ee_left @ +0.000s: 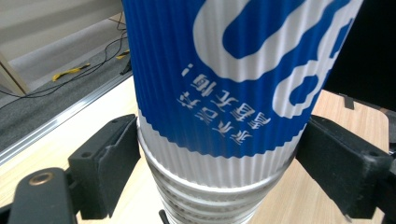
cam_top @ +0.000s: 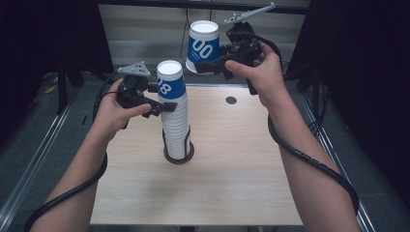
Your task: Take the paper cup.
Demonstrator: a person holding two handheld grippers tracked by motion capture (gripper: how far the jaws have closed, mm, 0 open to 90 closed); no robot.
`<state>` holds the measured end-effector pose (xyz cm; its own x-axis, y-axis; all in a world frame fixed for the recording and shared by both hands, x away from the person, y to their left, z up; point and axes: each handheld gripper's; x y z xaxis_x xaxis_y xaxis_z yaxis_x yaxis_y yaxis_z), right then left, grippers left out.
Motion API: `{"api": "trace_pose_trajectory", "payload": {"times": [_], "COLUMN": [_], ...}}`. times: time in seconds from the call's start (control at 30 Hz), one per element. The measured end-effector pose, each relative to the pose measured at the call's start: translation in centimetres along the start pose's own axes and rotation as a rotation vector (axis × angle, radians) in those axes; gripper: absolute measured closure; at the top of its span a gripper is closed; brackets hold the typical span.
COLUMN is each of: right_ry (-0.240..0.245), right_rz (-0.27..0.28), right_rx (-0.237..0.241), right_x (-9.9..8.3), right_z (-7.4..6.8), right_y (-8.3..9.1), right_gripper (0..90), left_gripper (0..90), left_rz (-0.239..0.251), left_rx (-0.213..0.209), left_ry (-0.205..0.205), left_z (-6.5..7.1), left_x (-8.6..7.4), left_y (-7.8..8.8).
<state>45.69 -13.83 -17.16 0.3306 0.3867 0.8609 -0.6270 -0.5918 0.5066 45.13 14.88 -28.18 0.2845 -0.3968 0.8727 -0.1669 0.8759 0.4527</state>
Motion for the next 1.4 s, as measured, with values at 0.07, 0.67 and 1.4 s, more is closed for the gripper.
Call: {"api": "trace_pose_trajectory", "payload": {"times": [0.07,0.67,1.4], "right_ry": [0.001,-0.016,0.005], "right_rz": [-0.008,-0.017,-0.035], "right_rx": [-0.008,-0.037,-0.039], "right_x": [-0.4,-3.9,-7.9], "right_z": [0.3,1.9,2.0], "right_y": [0.0,0.4,-0.9], "right_gripper": [16.9,16.8,16.9], "left_gripper": [13.9,14.3,18.5], "left_rz": [0.003,-0.012,-0.078], "left_rx": [0.002,0.036,0.06], "left_ry": [-0.001,0.011,0.033], "left_z": [0.1,0.5,1.7], "left_x": [0.0,0.2,-1.5], "left_y": [0.0,0.0,1.5]}}
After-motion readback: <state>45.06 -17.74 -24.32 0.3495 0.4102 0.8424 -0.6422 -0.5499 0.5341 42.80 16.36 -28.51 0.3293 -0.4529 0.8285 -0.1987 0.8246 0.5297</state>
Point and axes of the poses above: each handheld gripper's, and its own axes: y roughly backward along the jaws, x roughly out of its top, z roughly to its right, and after that the axes turned 13 degrees about -x, right-handed
